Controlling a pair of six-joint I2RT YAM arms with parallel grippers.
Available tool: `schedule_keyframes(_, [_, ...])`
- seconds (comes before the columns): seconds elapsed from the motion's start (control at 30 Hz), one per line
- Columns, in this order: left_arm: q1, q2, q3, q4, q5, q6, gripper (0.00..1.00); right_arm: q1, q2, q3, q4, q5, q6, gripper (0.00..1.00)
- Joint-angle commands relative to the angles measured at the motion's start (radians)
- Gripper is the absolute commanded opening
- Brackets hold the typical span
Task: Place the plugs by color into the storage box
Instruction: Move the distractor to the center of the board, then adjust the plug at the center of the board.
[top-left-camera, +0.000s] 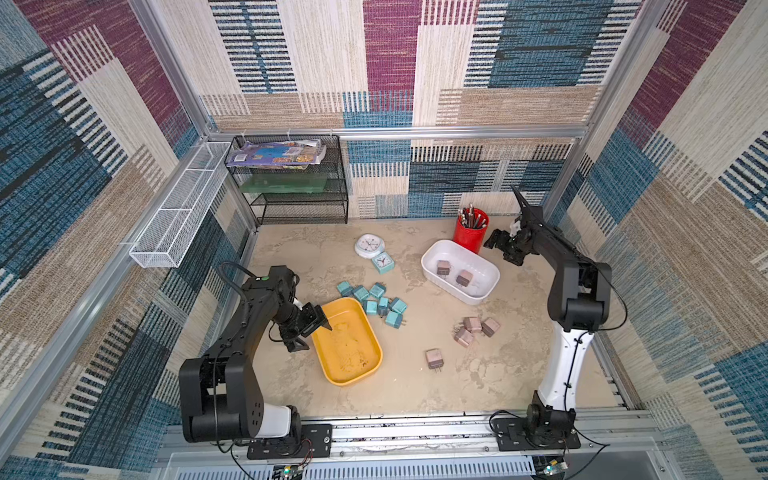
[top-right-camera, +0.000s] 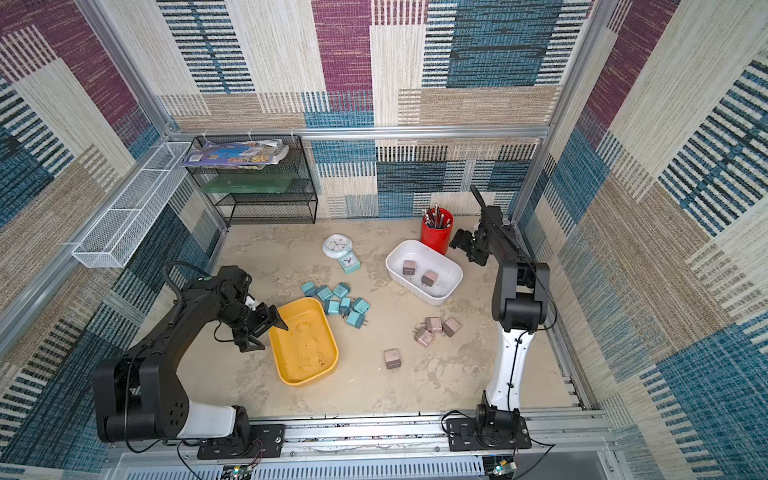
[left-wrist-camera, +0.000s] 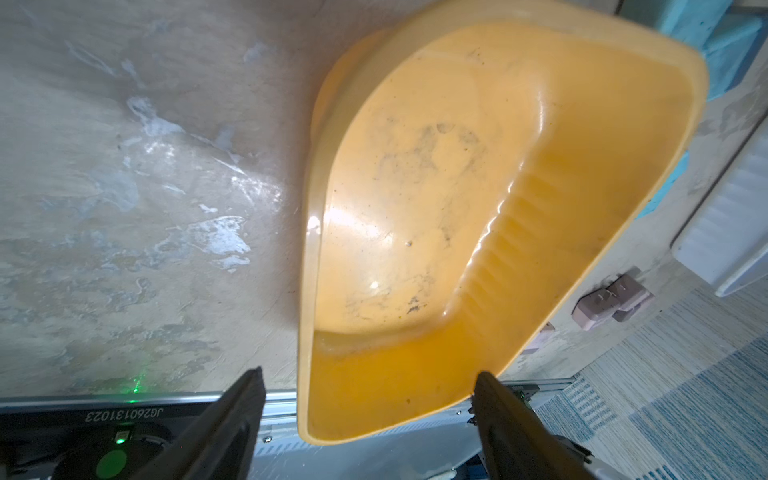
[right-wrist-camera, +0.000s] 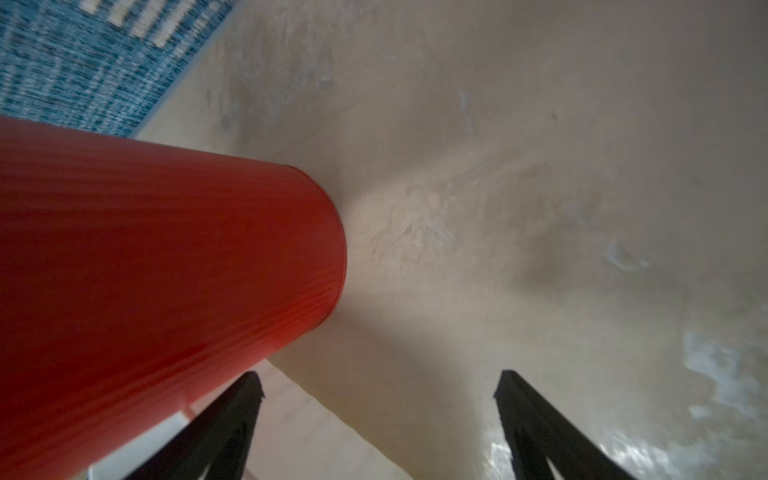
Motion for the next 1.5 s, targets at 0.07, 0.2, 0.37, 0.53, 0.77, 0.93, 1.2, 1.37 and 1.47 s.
schedule_keyframes(0.07, [-0.013, 0.008, 0.027, -0.018, -0.016, -0.034, 0.82, 0.026, 0.04, 0.147, -0.041, -0.002, -0.033, 0.9])
schedule_keyframes(0.2, [-0.018, 0.019, 0.042, -0.017, -0.021, -0.045, 0.82, 0.026, 0.012, 0.09, -0.023, 0.006, -0.014, 0.89])
schedule_keyframes(0.37, [-0.024, 0.03, 0.074, -0.018, -0.024, -0.044, 0.82, 0.033, -0.057, -0.004, -0.016, 0.013, -0.005, 0.89])
schedule_keyframes(0.53, [-0.03, 0.026, 0.089, -0.018, -0.017, -0.039, 0.82, 0.046, -0.183, -0.143, -0.018, 0.046, 0.001, 0.89])
schedule_keyframes(0.77, [-0.031, -0.003, 0.067, -0.017, -0.01, -0.016, 0.82, 0.068, -0.474, -0.462, -0.063, 0.097, 0.054, 0.89])
schedule_keyframes(0.93, [-0.031, -0.023, 0.039, -0.016, -0.009, 0.004, 0.82, 0.145, -0.66, -0.695, -0.102, 0.113, 0.1, 0.89])
schedule_keyframes(1.2, [-0.033, -0.052, 0.005, -0.013, 0.006, 0.02, 0.82, 0.237, -0.857, -0.976, -0.117, 0.165, 0.238, 0.89])
schedule_keyframes(1.37, [-0.033, -0.061, -0.016, -0.013, 0.016, 0.028, 0.82, 0.236, -0.853, -1.051, -0.111, 0.194, 0.234, 0.88])
schedule_keyframes(1.47, [-0.033, -0.071, -0.028, -0.013, 0.016, 0.029, 0.82, 0.218, -0.826, -1.071, -0.098, 0.207, 0.22, 0.86])
